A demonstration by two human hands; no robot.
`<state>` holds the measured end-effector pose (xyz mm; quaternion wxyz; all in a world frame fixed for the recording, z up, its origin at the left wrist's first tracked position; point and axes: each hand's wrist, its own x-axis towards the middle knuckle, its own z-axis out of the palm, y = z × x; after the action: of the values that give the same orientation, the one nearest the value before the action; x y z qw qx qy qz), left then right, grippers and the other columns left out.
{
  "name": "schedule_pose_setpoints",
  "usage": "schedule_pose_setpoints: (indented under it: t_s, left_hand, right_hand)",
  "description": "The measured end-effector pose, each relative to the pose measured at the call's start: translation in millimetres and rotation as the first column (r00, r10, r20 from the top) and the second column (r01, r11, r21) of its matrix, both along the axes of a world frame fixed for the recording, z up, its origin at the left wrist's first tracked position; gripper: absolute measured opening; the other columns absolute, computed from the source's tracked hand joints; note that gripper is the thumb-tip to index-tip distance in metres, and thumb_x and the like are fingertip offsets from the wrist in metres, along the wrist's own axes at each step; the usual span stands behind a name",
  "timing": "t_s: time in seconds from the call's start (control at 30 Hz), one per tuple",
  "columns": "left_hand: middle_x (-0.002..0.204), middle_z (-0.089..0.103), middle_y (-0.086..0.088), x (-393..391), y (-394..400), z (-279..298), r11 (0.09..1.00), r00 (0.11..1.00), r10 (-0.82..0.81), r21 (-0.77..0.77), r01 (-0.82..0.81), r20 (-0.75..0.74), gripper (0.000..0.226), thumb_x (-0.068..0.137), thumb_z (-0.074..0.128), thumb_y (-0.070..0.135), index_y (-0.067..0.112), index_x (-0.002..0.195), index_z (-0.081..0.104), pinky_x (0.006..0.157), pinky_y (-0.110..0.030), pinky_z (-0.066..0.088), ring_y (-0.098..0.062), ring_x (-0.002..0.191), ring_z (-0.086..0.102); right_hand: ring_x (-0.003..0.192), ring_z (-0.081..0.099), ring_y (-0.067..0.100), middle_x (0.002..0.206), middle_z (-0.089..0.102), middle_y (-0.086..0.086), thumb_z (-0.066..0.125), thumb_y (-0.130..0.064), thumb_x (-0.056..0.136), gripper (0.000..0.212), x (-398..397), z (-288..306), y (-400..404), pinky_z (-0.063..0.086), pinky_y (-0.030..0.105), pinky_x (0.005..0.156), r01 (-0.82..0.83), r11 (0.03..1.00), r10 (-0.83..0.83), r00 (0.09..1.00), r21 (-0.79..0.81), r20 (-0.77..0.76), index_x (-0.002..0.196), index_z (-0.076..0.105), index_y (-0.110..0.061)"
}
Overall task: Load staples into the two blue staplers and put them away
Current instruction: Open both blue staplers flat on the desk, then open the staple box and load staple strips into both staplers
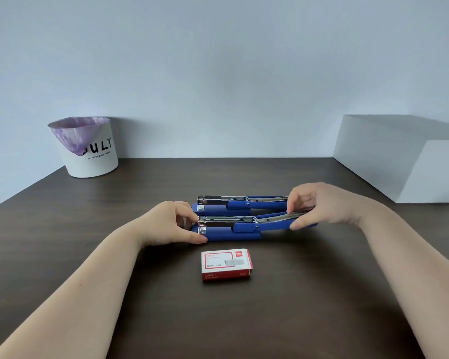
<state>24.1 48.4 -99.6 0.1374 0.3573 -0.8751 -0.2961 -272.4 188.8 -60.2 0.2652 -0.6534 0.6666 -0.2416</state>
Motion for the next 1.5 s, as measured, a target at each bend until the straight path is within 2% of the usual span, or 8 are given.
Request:
schedule_pose_setpoints:
  t_s: [0.17, 0.33, 0.53, 0.73, 0.83, 1.0, 1.13, 1.5]
  left_hand:
    - [0.066, 0.054, 0.008, 2.3, 2.0, 0.2, 1.000, 1.000, 0.025, 0.004, -0.025, 0.001, 0.034, 0.063, 0.083, 0.037, 0.020, 0.086, 0.066, 0.051, -0.008, 0.039, 0.000, 0.051, 0.045]
    - [0.076, 0.057, 0.007, 4.6, 9.5, 7.6, 0.999, 0.997, 0.028, 0.022, -0.027, -0.066, 0.052, 0.058, 0.086, 0.036, 0.029, 0.102, 0.059, 0.063, -0.016, 0.044, -0.003, 0.060, 0.050]
    - [0.068, 0.058, -0.002, 2.2, 29.3, 27.1, 1.000, 0.978, -0.006, -0.007, 0.005, -0.209, 0.043, 0.062, 0.077, 0.048, 0.010, 0.074, 0.061, 0.061, -0.028, 0.043, -0.011, 0.062, 0.048]
    - [0.075, 0.065, 0.005, -10.7, 67.7, 21.6, 0.982, 0.986, -0.158, -0.111, 0.151, -0.059, 0.027, 0.067, 0.077, 0.045, 0.021, 0.080, 0.070, 0.060, -0.018, 0.046, -0.002, 0.062, 0.054]
    - [0.087, 0.060, 0.017, -11.6, 73.7, 18.5, 0.967, 0.981, -0.184, -0.164, 0.193, 0.066, 0.043, 0.062, 0.078, 0.052, 0.028, 0.096, 0.067, 0.059, -0.007, 0.040, 0.011, 0.071, 0.052]
    - [0.098, 0.056, 0.024, -8.3, 74.3, 17.3, 0.943, 0.966, -0.152, -0.262, 0.205, 0.207, 0.059, 0.053, 0.076, 0.065, 0.036, 0.103, 0.060, 0.070, -0.017, 0.041, 0.002, 0.080, 0.050]
    - [0.091, 0.055, 0.025, -8.2, 76.1, 14.9, 0.950, 0.970, -0.145, -0.246, 0.191, 0.195, 0.056, 0.058, 0.076, 0.060, 0.031, 0.104, 0.063, 0.064, -0.011, 0.037, 0.005, 0.073, 0.050]
    - [0.088, 0.062, 0.010, -7.3, 68.9, 11.0, 0.966, 0.973, -0.180, -0.161, 0.203, 0.144, 0.037, 0.063, 0.079, 0.050, 0.025, 0.087, 0.064, 0.063, -0.018, 0.043, -0.007, 0.072, 0.052]
  right_hand:
    - [0.075, 0.059, -0.005, 0.094, 0.068, -0.008, 0.082, -0.019, 0.068, 0.029, 10.9, 1.2, -6.9, 0.041, 0.002, 0.062, -0.030, 1.000, 0.029, 0.961, -0.002, -0.274, 0.089, 0.064, -0.027]
    - [0.085, 0.059, 0.006, 0.093, 0.067, -0.010, 0.080, -0.030, 0.071, 0.027, 24.9, 6.5, -5.6, 0.045, 0.016, 0.075, -0.023, 0.988, -0.006, 0.981, -0.150, -0.191, 0.094, 0.066, -0.030]
    - [0.066, 0.054, -0.001, 0.088, 0.069, -0.001, 0.074, -0.028, 0.078, 0.015, 57.6, -5.7, -4.3, 0.044, 0.005, 0.064, -0.078, 0.979, 0.050, 0.987, -0.186, -0.151, 0.092, 0.069, -0.025]
    - [0.066, 0.055, -0.013, 0.079, 0.063, -0.013, 0.072, -0.030, 0.080, 0.015, 69.9, -11.3, -2.8, 0.041, 0.002, 0.063, -0.085, 0.978, 0.052, 0.984, -0.190, -0.169, 0.094, 0.070, -0.025]
    - [0.066, 0.056, -0.012, 0.078, 0.064, -0.014, 0.072, -0.031, 0.080, 0.015, 73.5, -10.4, 1.9, 0.042, 0.002, 0.062, -0.076, 0.975, 0.043, 0.987, -0.210, -0.157, 0.093, 0.070, -0.025]
    - [0.072, 0.058, 0.002, 0.087, 0.068, -0.008, 0.075, -0.038, 0.075, 0.038, 83.0, -12.4, 19.5, 0.051, 0.018, 0.070, -0.121, 0.983, 0.102, 0.986, -0.139, -0.132, 0.110, 0.066, -0.027]
    - [0.073, 0.054, 0.004, 0.081, 0.056, -0.017, 0.075, -0.044, 0.073, 0.054, 91.5, -18.8, 28.2, 0.048, 0.019, 0.071, -0.181, 0.982, 0.162, 0.955, -0.054, -0.250, 0.122, 0.060, -0.027]
    - [0.063, 0.052, -0.002, 0.079, 0.059, -0.014, 0.076, -0.044, 0.072, 0.031, 76.1, -18.8, 27.3, 0.043, 0.009, 0.057, -0.159, 0.987, 0.150, 0.953, -0.016, -0.264, 0.097, 0.066, -0.029]
